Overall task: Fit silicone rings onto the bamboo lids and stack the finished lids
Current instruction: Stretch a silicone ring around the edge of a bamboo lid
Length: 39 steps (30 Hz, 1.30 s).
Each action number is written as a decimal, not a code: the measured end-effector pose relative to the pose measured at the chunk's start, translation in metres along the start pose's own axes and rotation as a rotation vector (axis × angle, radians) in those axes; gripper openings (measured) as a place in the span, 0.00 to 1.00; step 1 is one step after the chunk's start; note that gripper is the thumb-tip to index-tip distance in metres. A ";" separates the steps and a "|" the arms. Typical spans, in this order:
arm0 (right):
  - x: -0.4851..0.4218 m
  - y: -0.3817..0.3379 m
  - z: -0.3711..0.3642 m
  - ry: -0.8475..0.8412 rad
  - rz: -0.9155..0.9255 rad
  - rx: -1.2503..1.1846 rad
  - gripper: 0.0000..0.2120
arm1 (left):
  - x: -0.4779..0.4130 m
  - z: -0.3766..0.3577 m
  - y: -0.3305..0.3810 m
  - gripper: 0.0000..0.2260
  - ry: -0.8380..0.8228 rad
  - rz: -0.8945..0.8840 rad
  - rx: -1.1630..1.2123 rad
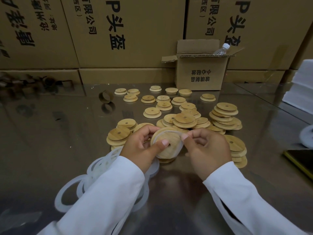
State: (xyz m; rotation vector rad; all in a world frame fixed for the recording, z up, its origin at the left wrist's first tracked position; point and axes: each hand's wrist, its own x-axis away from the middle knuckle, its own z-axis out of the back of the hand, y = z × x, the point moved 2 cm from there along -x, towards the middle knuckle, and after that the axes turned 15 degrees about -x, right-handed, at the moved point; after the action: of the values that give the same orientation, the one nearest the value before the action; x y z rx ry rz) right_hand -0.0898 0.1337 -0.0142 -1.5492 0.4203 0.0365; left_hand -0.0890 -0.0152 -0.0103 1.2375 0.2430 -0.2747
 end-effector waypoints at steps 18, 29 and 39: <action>0.010 -0.013 -0.005 -0.075 0.213 0.146 0.04 | 0.000 0.003 -0.006 0.06 0.111 0.117 0.172; 0.002 -0.010 -0.003 -0.083 -0.054 -0.148 0.06 | -0.003 0.003 -0.009 0.07 0.104 0.088 0.195; -0.002 -0.013 0.000 -0.127 -0.151 -0.164 0.06 | -0.007 0.005 -0.009 0.14 0.108 0.106 0.360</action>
State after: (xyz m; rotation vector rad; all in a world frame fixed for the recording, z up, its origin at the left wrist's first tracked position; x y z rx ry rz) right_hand -0.0880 0.1334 -0.0008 -1.7262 0.2027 0.0527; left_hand -0.0983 -0.0224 -0.0144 1.6191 0.2260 -0.1630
